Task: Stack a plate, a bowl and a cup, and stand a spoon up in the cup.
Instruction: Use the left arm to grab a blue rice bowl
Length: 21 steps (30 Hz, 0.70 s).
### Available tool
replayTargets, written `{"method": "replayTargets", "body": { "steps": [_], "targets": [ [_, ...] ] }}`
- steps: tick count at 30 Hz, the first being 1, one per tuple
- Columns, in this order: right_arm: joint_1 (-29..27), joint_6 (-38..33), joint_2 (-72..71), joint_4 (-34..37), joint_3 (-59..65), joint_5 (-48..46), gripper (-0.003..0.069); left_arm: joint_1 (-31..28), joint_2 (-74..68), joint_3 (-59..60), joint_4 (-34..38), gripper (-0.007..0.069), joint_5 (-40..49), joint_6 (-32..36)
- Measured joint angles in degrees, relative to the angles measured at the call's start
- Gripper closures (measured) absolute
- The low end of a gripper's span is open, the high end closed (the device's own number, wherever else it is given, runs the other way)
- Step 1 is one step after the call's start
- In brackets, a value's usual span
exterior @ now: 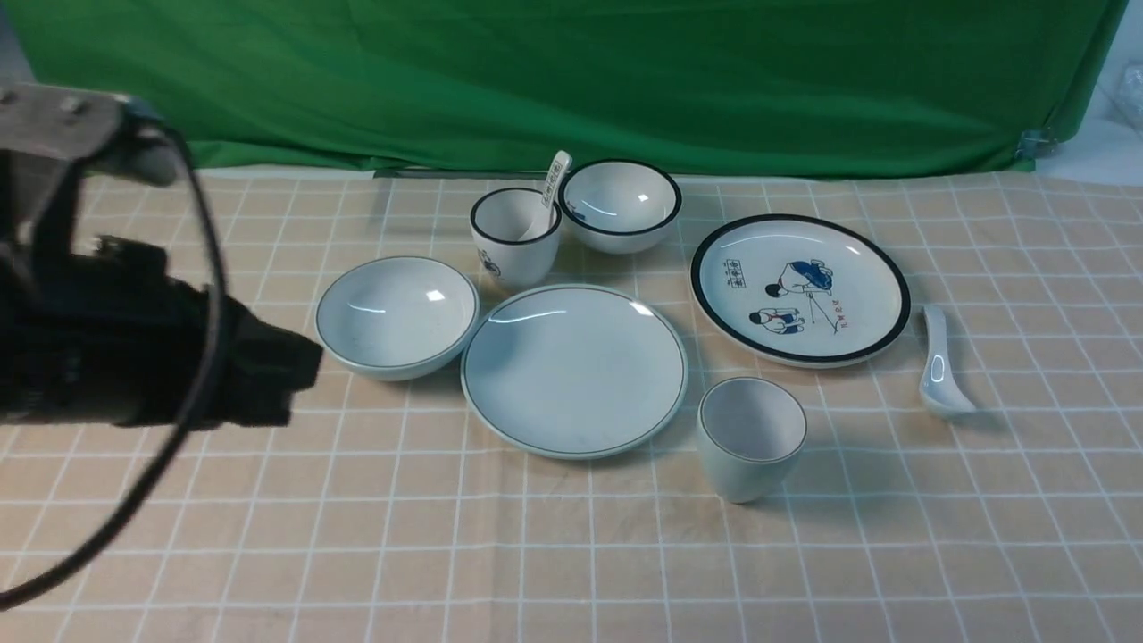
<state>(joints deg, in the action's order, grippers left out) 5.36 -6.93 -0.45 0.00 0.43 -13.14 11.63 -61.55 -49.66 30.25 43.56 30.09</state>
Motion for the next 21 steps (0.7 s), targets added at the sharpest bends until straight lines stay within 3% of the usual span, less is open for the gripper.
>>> {"method": "replayTargets", "body": {
  "steps": [3,6,8,14,17,20,21],
  "targets": [
    [0.0,0.5,0.0,0.0,0.0,4.8,0.0421,5.2,-9.2,-4.7,-5.3,0.0622,1.3,0.0],
    [0.0,4.0,0.0,0.8,0.0,9.9,0.0421,6.1,-13.6,-8.1,-7.7,0.0622,3.9,0.1],
    [0.0,11.9,0.0,1.3,0.0,16.4,0.0421,6.2,-19.2,-13.0,-10.6,0.0622,7.2,1.7],
    [0.0,25.0,0.0,1.6,0.0,26.5,0.0423,6.2,-27.5,-20.7,-14.1,0.0622,8.3,8.5],
    [0.2,28.2,0.5,1.6,-0.9,24.1,0.0441,6.2,-30.5,-23.4,-15.8,0.0617,7.8,11.0],
    [2.4,24.9,5.7,1.6,-10.3,10.0,0.0508,6.2,-35.4,-26.4,-18.4,0.0581,7.6,15.5],
    [2.6,24.3,6.2,1.6,-11.1,9.1,0.0512,6.2,-35.7,-26.6,-18.5,0.0573,7.6,15.8]
  ]
}}
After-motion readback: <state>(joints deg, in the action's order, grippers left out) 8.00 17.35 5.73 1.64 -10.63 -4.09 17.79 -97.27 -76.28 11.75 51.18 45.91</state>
